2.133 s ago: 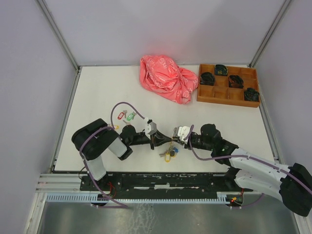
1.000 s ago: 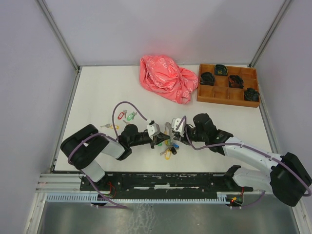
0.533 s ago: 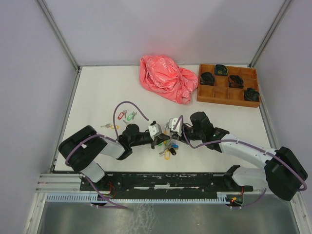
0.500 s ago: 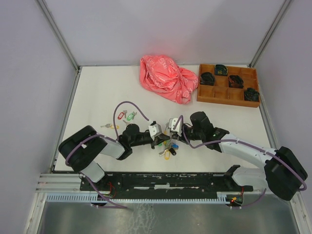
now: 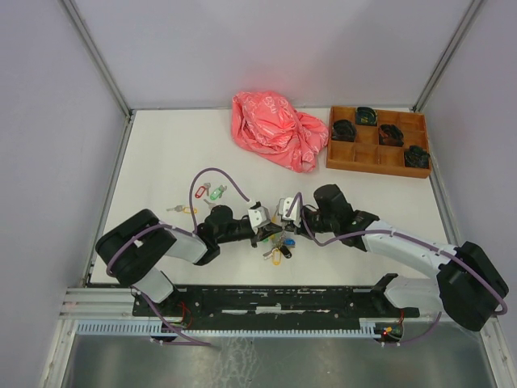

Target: Put the keys on the keyring

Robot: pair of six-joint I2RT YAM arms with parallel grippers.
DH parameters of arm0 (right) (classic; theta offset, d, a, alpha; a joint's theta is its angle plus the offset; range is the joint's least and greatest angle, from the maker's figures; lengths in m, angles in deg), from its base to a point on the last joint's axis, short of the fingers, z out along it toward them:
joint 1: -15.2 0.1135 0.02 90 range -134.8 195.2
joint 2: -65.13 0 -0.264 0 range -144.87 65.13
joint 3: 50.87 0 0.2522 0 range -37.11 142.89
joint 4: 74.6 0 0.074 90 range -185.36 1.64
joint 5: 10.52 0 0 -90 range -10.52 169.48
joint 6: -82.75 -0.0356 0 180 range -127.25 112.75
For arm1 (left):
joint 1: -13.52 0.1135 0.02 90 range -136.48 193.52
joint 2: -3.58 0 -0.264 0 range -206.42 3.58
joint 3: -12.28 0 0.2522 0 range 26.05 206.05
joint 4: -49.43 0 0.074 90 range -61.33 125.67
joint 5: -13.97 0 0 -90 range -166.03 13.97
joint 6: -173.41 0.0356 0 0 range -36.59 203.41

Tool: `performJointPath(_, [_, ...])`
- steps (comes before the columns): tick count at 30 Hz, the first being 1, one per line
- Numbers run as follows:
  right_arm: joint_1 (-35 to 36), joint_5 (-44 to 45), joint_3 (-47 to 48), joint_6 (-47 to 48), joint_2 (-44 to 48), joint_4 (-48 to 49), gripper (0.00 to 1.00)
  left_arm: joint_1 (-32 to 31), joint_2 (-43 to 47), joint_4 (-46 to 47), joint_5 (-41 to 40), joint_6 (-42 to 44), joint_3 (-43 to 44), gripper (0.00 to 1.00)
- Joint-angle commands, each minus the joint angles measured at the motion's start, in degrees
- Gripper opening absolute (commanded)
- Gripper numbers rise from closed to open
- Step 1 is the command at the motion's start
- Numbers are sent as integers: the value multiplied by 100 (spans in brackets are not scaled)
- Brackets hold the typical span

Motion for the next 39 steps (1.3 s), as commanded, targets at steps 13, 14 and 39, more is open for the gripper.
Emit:
performJointPath(13, [-21,-95,339,181,-202,-100,9,-62,289,110,-86,299,181,3])
performJointPath(14, [-20,-102,341,180,-211,-98,8,-61,298,108,-90,293,176,3])
performJointPath(39, [-20,-42,-149,767,621,-11,1,-107,1808,-1460,-1093,-541,-93,34])
